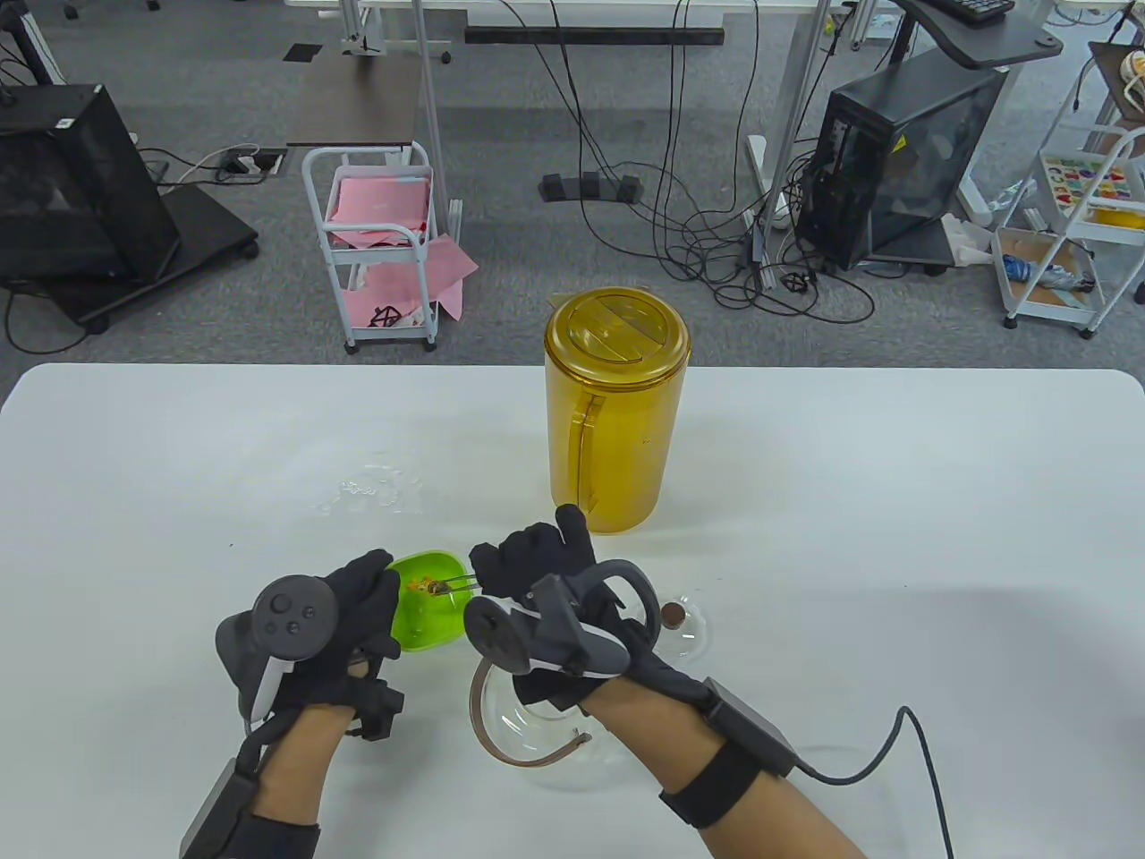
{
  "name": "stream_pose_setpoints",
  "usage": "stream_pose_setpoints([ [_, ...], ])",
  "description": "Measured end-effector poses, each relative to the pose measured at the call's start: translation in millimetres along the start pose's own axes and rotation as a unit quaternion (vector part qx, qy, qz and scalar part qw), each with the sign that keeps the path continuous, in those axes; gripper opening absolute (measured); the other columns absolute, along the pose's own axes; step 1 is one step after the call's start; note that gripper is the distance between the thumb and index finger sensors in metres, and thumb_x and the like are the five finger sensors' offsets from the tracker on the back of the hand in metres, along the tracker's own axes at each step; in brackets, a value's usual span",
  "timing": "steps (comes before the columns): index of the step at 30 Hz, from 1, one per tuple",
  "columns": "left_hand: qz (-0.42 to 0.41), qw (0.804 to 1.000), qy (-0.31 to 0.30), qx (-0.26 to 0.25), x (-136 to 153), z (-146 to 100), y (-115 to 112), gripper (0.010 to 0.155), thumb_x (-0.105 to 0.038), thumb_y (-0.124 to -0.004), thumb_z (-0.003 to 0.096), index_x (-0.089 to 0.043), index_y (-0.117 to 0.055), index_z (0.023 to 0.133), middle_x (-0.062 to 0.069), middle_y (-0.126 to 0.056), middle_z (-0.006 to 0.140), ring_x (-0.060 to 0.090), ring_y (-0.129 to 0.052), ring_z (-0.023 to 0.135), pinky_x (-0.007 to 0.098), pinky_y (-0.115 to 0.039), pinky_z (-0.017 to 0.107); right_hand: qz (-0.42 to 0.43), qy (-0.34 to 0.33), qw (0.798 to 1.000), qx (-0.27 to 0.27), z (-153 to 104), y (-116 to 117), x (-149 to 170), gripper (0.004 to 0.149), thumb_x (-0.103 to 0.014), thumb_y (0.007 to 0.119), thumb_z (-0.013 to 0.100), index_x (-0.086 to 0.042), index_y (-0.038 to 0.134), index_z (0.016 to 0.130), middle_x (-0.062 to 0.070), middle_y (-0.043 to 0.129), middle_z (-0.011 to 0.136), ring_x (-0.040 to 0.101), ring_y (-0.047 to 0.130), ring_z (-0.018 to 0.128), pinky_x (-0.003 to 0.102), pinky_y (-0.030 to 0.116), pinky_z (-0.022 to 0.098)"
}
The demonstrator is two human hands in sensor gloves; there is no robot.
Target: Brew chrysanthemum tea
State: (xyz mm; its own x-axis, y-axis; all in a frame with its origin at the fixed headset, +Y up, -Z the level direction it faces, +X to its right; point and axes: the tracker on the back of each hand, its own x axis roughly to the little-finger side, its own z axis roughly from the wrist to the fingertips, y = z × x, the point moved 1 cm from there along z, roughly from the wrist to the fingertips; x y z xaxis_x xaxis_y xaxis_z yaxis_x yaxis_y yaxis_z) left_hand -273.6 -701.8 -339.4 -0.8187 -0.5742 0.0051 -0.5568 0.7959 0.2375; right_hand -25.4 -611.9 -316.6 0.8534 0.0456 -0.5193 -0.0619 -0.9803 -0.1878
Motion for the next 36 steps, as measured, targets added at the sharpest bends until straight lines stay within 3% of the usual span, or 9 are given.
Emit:
stream_pose_setpoints([
  [6,0.003,1.0,0.008,0.001,3.6,1.3,-1.3,0.044,-0.041,-0.084,0.0559,-0.017,-0.087,0.092,0.004,-0.106,0.059,0.032,-0.097,0.052,0.067,-0.058,0.07,0.057,0.024,0.998,-0.007,-48.8,-8.1,37.4,0.046,-0.039,0.068,0.059,-0.025,0.068,0.104,0.001,0.079,0.088,0.031,0.077,0.097,0.07,0.043,0.076],
  [13,0.005,1.0,0.006,0.001,3.0,0.5,-2.2,0.044,-0.042,-0.084,0.056,-0.017,-0.087,0.093,0.004,-0.106,0.06,0.032,-0.097,0.053,0.067,-0.057,0.07,0.053,0.046,0.991,-0.11,-93.6,29.2,56.3,0.047,-0.04,0.068,0.06,-0.025,0.067,0.105,0.001,0.078,0.09,0.032,0.075,0.099,0.071,0.042,0.076],
  [16,0.004,1.0,0.004,-0.001,2.9,0.6,-2.3,0.044,-0.041,-0.084,0.056,-0.017,-0.087,0.093,0.004,-0.106,0.06,0.032,-0.097,0.053,0.067,-0.057,0.07,0.063,0.051,0.991,-0.111,-97.4,35.2,58.0,0.049,-0.041,0.069,0.06,-0.025,0.066,0.106,0.001,0.078,0.09,0.032,0.075,0.099,0.071,0.042,0.075],
  [22,0.006,1.0,0.007,0.007,5.2,2.0,-5.2,0.044,-0.041,-0.084,0.056,-0.017,-0.087,0.093,0.004,-0.106,0.06,0.032,-0.097,0.053,0.067,-0.057,0.071,0.1,0.07,0.988,-0.09,-94.6,20.2,69.5,0.05,-0.041,0.069,0.06,-0.023,0.065,0.106,0.001,0.078,0.088,0.032,0.077,0.096,0.07,0.044,0.075],
  [27,0.003,1.0,0.009,0.004,5.4,1.7,-4.1,0.044,-0.041,-0.084,0.056,-0.017,-0.087,0.093,0.004,-0.106,0.06,0.032,-0.096,0.054,0.067,-0.057,0.071,0.146,0.104,0.982,-0.063,-86.9,16.4,95.3,0.05,-0.041,0.067,0.06,-0.024,0.064,0.107,0.001,0.077,0.088,0.032,0.076,0.096,0.07,0.042,0.076],
  [30,0.005,1.0,0.009,0.001,6.2,1.6,-3.7,0.044,-0.041,-0.084,0.0559,-0.017,-0.087,0.093,0.004,-0.106,0.06,0.032,-0.096,0.054,0.067,-0.057,0.071,0.162,0.218,0.962,-0.037,-74.0,20.7,148.0,0.049,-0.041,0.065,0.061,-0.023,0.061,0.106,0.001,0.075,0.088,0.032,0.076,0.096,0.071,0.041,0.076],
  [33,0.009,1.0,0.009,0.002,6.3,1.9,-4.7,0.044,-0.041,-0.084,0.0559,-0.017,-0.087,0.093,0.004,-0.106,0.06,0.032,-0.096,0.054,0.067,-0.056,0.071,0.192,0.344,0.919,-0.015,-70.3,36.8,213.1,0.049,-0.041,0.064,0.061,-0.022,0.059,0.106,0.001,0.073,0.089,0.033,0.075,0.096,0.071,0.039,0.076],
  [36,0.013,1.0,0.009,0.007,5.7,3.2,-6.6,0.044,-0.041,-0.084,0.0559,-0.017,-0.087,0.093,0.004,-0.106,0.06,0.032,-0.096,0.054,0.067,-0.056,0.071,0.176,0.46,0.87,-0.012,-85.9,67.5,275.1,0.049,-0.041,0.062,0.061,-0.022,0.057,0.106,0.003,0.068,0.096,0.035,0.071,0.1,0.071,0.037,0.076],
])
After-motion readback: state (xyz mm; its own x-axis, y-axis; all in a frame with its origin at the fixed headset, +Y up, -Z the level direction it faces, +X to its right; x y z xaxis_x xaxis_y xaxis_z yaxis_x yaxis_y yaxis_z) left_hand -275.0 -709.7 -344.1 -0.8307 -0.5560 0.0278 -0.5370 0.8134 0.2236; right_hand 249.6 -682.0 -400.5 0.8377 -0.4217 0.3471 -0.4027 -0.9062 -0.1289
